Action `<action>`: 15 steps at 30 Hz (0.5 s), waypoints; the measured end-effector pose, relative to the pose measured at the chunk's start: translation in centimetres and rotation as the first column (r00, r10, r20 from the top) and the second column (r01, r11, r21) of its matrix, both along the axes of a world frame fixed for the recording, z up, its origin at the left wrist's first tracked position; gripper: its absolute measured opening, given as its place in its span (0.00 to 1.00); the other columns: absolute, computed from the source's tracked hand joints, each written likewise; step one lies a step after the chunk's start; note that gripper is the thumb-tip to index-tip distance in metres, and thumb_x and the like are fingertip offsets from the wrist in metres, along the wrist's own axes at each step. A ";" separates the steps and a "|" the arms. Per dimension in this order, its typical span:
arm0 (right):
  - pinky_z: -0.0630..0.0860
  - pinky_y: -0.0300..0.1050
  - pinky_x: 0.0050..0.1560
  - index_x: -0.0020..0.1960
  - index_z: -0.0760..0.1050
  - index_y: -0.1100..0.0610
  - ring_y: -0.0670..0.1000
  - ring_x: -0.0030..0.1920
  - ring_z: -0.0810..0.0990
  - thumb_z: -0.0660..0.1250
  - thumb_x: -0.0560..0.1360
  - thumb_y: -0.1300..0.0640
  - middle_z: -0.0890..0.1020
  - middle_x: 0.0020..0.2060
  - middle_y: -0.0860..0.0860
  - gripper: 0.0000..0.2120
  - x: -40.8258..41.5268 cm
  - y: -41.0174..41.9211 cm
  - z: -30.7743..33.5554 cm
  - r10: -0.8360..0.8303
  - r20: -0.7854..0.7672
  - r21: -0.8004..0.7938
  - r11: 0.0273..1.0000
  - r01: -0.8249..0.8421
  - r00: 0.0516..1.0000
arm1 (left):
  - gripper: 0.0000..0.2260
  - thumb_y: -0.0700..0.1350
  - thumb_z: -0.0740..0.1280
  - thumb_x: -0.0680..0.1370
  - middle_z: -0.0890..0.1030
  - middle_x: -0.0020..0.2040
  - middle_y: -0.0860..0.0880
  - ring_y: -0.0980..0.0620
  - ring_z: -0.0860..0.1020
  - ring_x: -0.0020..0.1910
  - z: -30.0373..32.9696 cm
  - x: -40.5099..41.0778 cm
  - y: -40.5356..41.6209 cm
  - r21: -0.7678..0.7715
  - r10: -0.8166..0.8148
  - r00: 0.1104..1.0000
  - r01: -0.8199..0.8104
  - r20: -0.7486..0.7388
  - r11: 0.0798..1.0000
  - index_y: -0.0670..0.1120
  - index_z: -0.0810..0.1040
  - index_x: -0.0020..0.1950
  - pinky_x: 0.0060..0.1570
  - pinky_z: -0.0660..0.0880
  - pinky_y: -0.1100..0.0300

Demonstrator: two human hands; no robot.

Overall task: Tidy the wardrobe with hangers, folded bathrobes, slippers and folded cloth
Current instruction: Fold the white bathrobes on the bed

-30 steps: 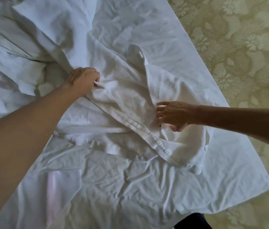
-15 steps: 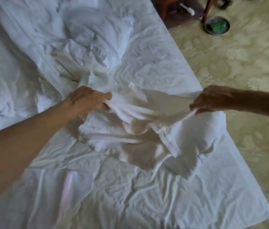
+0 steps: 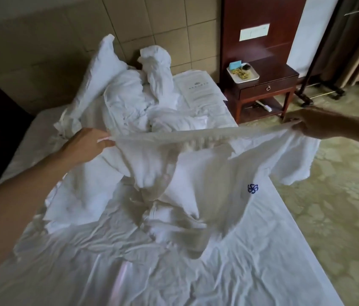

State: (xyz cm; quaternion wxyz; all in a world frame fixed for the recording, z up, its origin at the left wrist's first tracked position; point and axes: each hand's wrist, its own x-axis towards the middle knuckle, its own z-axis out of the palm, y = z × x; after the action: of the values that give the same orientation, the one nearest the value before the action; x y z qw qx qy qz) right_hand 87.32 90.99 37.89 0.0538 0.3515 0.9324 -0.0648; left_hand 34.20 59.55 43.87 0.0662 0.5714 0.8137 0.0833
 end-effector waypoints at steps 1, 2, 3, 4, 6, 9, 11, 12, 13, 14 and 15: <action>0.73 0.55 0.62 0.66 0.76 0.51 0.60 0.61 0.77 0.65 0.79 0.58 0.77 0.65 0.56 0.17 -0.1 0.2 -0.1 -0.114 -0.018 -0.084 0.990 0.112 0.993 | 0.13 0.49 0.72 0.78 0.83 0.40 0.38 0.40 0.81 0.44 -0.6 0.1 -0.8 -0.056 0.026 0.999 -0.024 0.037 0.998 0.39 0.83 0.42 0.43 0.73 0.51; 0.73 0.52 0.60 0.65 0.77 0.49 0.58 0.59 0.78 0.66 0.78 0.56 0.79 0.62 0.56 0.16 -0.5 -0.7 -0.3 -0.158 0.020 -0.144 0.977 0.159 0.987 | 0.15 0.50 0.72 0.78 0.82 0.37 0.41 0.40 0.81 0.41 -1.6 0.0 -1.8 -0.112 0.046 0.996 -0.038 0.073 0.993 0.40 0.81 0.39 0.41 0.73 0.52; 0.74 0.50 0.58 0.62 0.78 0.45 0.56 0.55 0.79 0.67 0.78 0.54 0.81 0.59 0.55 0.13 -0.8 -1.5 -1.3 -0.155 0.080 -0.174 0.971 0.166 0.985 | 0.18 0.52 0.72 0.78 0.79 0.34 0.43 0.41 0.80 0.39 -3.1 0.0 -2.8 -0.173 0.068 0.994 -0.052 0.089 0.984 0.40 0.78 0.35 0.39 0.71 0.54; 0.75 0.49 0.55 0.56 0.77 0.42 0.53 0.51 0.79 0.67 0.77 0.54 0.82 0.57 0.54 0.10 -1.1 -2.0 -3.2 -0.151 0.133 -0.213 0.961 0.178 0.979 | 0.20 0.53 0.72 0.77 0.76 0.31 0.45 0.42 0.79 0.37 -5.2 0.0 -3.8 -0.232 0.081 0.990 -0.053 0.114 0.971 0.40 0.74 0.33 0.37 0.68 0.55; 0.75 0.45 0.51 0.48 0.74 0.39 0.50 0.48 0.78 0.67 0.77 0.56 0.83 0.52 0.52 0.10 -2.3 -4.7 -7.0 -0.138 0.231 -0.320 0.924 0.209 0.963 | 0.21 0.54 0.72 0.77 0.74 0.31 0.43 0.42 0.78 0.37 -10.7 0.2 -6.2 -0.339 0.111 0.977 -0.045 0.179 0.940 0.41 0.73 0.32 0.38 0.66 0.55; 0.68 0.45 0.49 0.44 0.75 0.47 0.53 0.50 0.76 0.63 0.77 0.64 0.80 0.48 0.51 0.13 -2.9 -8.3 -14.5 -0.148 0.312 -0.374 0.889 0.264 0.939 | 0.20 0.57 0.74 0.75 0.77 0.34 0.42 0.43 0.79 0.39 -20.2 0.9 -10.2 -0.462 0.175 0.947 -0.032 0.270 0.887 0.43 0.76 0.33 0.42 0.71 0.53; 0.67 0.46 0.45 0.41 0.75 0.50 0.54 0.49 0.76 0.60 0.77 0.66 0.80 0.46 0.53 0.13 -3.1 -10.2 -19.4 -0.190 0.330 -0.388 0.865 0.317 0.924 | 0.21 0.58 0.73 0.74 0.72 0.30 0.50 0.49 0.74 0.34 -26.7 1.7 -12.7 -0.533 0.207 0.932 -0.018 0.297 0.846 0.47 0.71 0.30 0.38 0.68 0.55; 0.67 0.46 0.44 0.41 0.75 0.51 0.55 0.48 0.76 0.58 0.78 0.65 0.80 0.44 0.53 0.14 -3.0 -11.0 -21.6 -0.207 0.328 -0.387 0.861 0.331 0.922 | 0.23 0.57 0.73 0.75 0.70 0.29 0.52 0.51 0.72 0.33 -29.8 2.0 -13.8 -0.558 0.232 0.923 -0.022 0.307 0.829 0.47 0.68 0.29 0.37 0.66 0.56; 0.66 0.46 0.44 0.41 0.76 0.53 0.56 0.47 0.75 0.56 0.79 0.65 0.79 0.43 0.54 0.14 -3.0 -11.6 -23.8 -0.231 0.319 -0.376 0.859 0.347 0.919 | 0.23 0.55 0.73 0.76 0.69 0.28 0.52 0.51 0.71 0.33 -32.4 2.6 -14.6 -0.566 0.238 0.917 -0.016 0.319 0.824 0.47 0.67 0.28 0.37 0.66 0.56; 0.66 0.47 0.46 0.41 0.76 0.54 0.56 0.47 0.75 0.55 0.79 0.64 0.79 0.43 0.54 0.14 -2.9 -12.1 -25.7 -0.247 0.320 -0.357 0.863 0.358 0.915 | 0.23 0.54 0.73 0.76 0.69 0.28 0.52 0.51 0.71 0.33 -34.7 3.2 -15.2 -0.575 0.252 0.913 -0.024 0.320 0.818 0.47 0.67 0.28 0.37 0.66 0.57; 0.66 0.48 0.48 0.41 0.74 0.52 0.56 0.48 0.74 0.55 0.79 0.64 0.79 0.45 0.55 0.14 -2.7 -12.5 -27.5 -0.251 0.326 -0.345 0.866 0.362 0.912 | 0.23 0.54 0.73 0.77 0.69 0.27 0.52 0.50 0.72 0.33 -36.7 3.6 -15.7 -0.572 0.258 0.915 -0.038 0.310 0.819 0.46 0.68 0.28 0.37 0.68 0.57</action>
State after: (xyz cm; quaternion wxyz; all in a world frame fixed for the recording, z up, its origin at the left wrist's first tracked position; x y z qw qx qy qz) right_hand 84.60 78.47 10.42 0.2395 0.4834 0.8149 -0.2119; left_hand 37.79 43.88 7.17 0.3758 0.4345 0.8173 -0.0442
